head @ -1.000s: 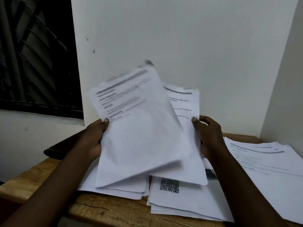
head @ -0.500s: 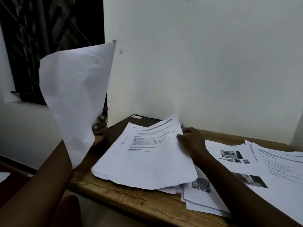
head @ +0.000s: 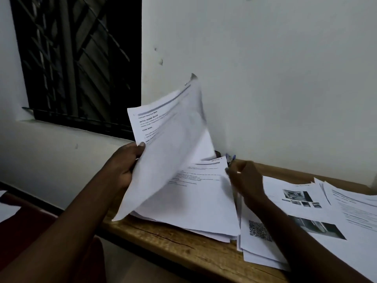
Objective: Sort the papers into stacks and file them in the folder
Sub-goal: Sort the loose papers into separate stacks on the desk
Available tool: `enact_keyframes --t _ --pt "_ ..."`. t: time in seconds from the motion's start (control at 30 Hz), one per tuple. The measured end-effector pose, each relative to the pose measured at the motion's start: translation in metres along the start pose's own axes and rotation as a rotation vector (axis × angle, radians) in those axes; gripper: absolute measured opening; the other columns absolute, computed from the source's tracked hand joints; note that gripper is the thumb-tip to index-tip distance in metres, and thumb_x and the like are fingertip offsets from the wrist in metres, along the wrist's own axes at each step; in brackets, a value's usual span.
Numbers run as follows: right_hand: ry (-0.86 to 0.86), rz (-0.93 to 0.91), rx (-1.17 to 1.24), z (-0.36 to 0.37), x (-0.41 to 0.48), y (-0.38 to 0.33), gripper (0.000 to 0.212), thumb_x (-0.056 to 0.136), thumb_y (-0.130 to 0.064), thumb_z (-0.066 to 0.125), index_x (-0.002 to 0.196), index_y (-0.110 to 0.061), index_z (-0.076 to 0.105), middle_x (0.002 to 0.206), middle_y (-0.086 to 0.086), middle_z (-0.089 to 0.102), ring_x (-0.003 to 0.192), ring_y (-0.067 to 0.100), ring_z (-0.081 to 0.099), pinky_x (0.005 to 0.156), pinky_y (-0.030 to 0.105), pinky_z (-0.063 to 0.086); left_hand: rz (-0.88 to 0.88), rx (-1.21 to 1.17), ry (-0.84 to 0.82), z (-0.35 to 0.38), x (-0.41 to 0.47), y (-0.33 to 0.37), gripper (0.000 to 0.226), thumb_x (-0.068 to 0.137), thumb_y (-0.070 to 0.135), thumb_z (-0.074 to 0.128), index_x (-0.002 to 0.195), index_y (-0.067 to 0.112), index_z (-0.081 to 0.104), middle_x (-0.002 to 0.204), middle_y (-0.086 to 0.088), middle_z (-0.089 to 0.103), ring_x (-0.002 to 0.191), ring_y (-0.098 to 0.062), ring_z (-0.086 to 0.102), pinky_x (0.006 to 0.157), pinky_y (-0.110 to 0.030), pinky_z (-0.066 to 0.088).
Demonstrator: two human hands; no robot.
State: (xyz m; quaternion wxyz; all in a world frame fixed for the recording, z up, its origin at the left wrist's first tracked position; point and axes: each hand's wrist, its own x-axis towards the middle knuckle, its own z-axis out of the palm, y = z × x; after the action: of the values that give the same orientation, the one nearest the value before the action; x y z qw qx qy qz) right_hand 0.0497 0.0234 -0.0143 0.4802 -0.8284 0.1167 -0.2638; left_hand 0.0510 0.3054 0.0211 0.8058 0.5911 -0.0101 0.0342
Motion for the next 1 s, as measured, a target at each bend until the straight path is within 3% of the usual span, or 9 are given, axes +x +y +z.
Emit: enact_keyframes --t 0.1,0.2,0.33,0.4,0.5,0.63,0.73,0.9,1.0 --pt "0.1 -0.003 0.124 -0.029 0.007 0.002 0.02 0.085 -0.018 0.067 0.102 -0.013 0.058 0.099 0.002 0.06 0.095 0.023 0.058 0.083 0.031 0.044 0.088 0.234 0.038 0.007 0.006 -0.003 0.02 0.103 0.014 0.05 0.114 0.009 0.066 0.099 -0.007 0.071 0.082 -0.021 0.067 0.076 -0.031 0.054" --pt "0.096 0.029 0.229 -0.051 0.01 0.017 0.019 0.084 -0.022 0.067 0.101 -0.015 0.06 0.099 0.003 0.064 0.094 0.026 0.065 0.092 0.047 0.052 0.162 0.499 0.066 0.019 0.015 -0.01 0.016 0.1 0.014 0.055 0.097 0.013 0.07 0.099 -0.012 0.073 0.085 -0.026 0.068 0.083 -0.036 0.054" --pt "-0.091 0.11 0.336 -0.054 -0.001 0.024 0.008 0.091 -0.019 0.064 0.093 -0.011 0.064 0.096 0.011 0.069 0.087 0.028 0.07 0.086 0.043 0.057 0.245 0.969 0.141 0.039 0.031 -0.024 0.019 0.096 0.021 0.059 0.103 0.008 0.071 0.101 -0.019 0.068 0.099 -0.034 0.062 0.071 -0.031 0.04" --pt "-0.207 0.093 0.262 -0.05 -0.01 0.02 0.006 0.089 -0.02 0.065 0.089 -0.014 0.066 0.092 0.008 0.072 0.081 0.024 0.072 0.084 0.04 0.058 0.211 1.066 0.159 0.045 0.035 -0.025 0.028 0.094 0.024 0.062 0.117 0.01 0.067 0.113 -0.02 0.066 0.109 -0.036 0.059 0.08 -0.033 0.045" --pt "-0.31 -0.021 -0.031 -0.048 -0.02 0.014 0.01 0.087 -0.027 0.067 0.089 -0.018 0.065 0.08 0.002 0.074 0.076 0.015 0.07 0.059 0.022 0.049 0.17 1.178 0.19 0.045 0.033 -0.027 0.047 0.093 0.026 0.064 0.137 0.012 0.052 0.136 -0.016 0.056 0.124 -0.036 0.051 0.099 -0.037 0.044" --pt "-0.356 -0.055 -0.191 -0.044 -0.024 0.012 0.018 0.084 -0.035 0.07 0.097 -0.022 0.065 0.101 0.001 0.071 0.095 0.015 0.066 0.075 0.023 0.047 0.152 1.181 0.234 0.037 0.029 -0.026 0.056 0.089 0.028 0.07 0.137 0.01 0.048 0.134 -0.02 0.055 0.123 -0.035 0.051 0.096 -0.036 0.043" --pt "-0.366 -0.084 -0.283 -0.04 -0.028 0.007 0.026 0.087 -0.034 0.068 0.109 -0.021 0.066 0.113 -0.001 0.064 0.111 0.014 0.056 0.081 0.021 0.039 0.109 1.102 0.222 0.034 0.028 -0.022 0.054 0.088 0.03 0.07 0.136 0.014 0.049 0.135 -0.019 0.053 0.112 -0.029 0.053 0.083 -0.03 0.041" --pt "-0.42 -0.171 -0.244 -0.03 -0.036 0.0 0.028 0.089 -0.018 0.066 0.117 -0.017 0.068 0.108 0.002 0.067 0.091 0.009 0.057 0.085 0.021 0.046 0.141 1.026 0.175 0.032 0.036 -0.02 0.046 0.087 0.03 0.072 0.127 0.014 0.054 0.124 -0.016 0.06 0.079 -0.018 0.054 0.058 -0.024 0.037" --pt "-0.483 -0.193 -0.217 -0.019 -0.04 -0.003 0.032 0.091 -0.022 0.065 0.124 -0.019 0.065 0.113 0.002 0.068 0.091 0.008 0.058 0.08 0.017 0.046 0.154 1.038 0.176 0.032 0.041 -0.022 0.046 0.088 0.027 0.071 0.129 0.012 0.054 0.128 -0.018 0.057 0.093 -0.023 0.05 0.07 -0.028 0.036"
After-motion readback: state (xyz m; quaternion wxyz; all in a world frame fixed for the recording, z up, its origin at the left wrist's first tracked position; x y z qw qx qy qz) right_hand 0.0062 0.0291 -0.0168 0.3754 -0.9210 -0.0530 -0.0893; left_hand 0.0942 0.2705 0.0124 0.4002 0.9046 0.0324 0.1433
